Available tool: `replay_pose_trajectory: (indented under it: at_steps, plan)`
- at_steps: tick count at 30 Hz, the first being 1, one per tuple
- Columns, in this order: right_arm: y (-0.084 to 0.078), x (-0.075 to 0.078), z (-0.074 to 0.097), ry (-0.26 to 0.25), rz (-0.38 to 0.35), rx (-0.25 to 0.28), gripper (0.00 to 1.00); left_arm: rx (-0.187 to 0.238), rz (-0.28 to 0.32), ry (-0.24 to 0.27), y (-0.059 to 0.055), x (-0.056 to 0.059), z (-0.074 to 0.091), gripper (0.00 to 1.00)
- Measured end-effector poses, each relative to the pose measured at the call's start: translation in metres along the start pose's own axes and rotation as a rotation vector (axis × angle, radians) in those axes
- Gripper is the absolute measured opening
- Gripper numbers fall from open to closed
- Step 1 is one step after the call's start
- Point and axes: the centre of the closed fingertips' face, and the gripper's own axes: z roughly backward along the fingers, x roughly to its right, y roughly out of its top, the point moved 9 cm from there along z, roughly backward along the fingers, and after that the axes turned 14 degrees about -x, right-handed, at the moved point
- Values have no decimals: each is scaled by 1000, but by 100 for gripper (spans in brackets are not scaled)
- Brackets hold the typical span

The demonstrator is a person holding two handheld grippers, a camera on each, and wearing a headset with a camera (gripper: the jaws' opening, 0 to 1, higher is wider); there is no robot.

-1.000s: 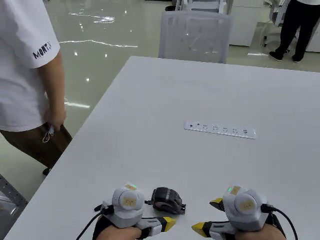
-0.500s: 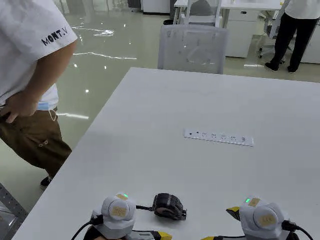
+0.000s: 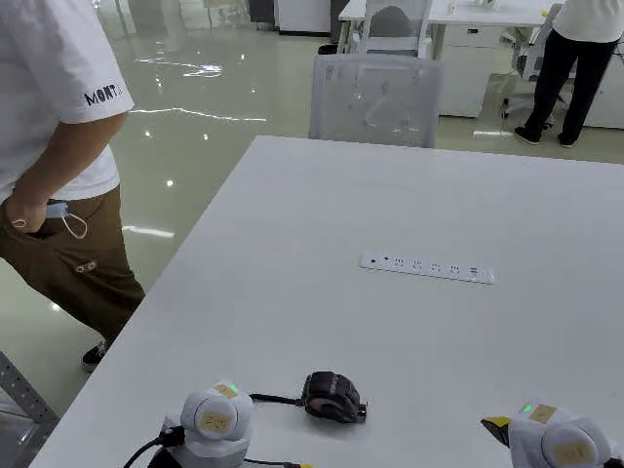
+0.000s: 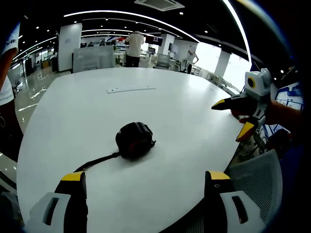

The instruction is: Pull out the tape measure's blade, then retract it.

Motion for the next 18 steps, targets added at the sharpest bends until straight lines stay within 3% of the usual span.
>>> replay_pose_trajectory:
  at_steps: [12,18]
  plan:
    - [-12,-13,37,-50,-59,24,100,-9,-56,1,-11,2,23,100]
    - [-22,-18,52,-70,-77,22,100,-15,-65,7,-20,-1,37,100]
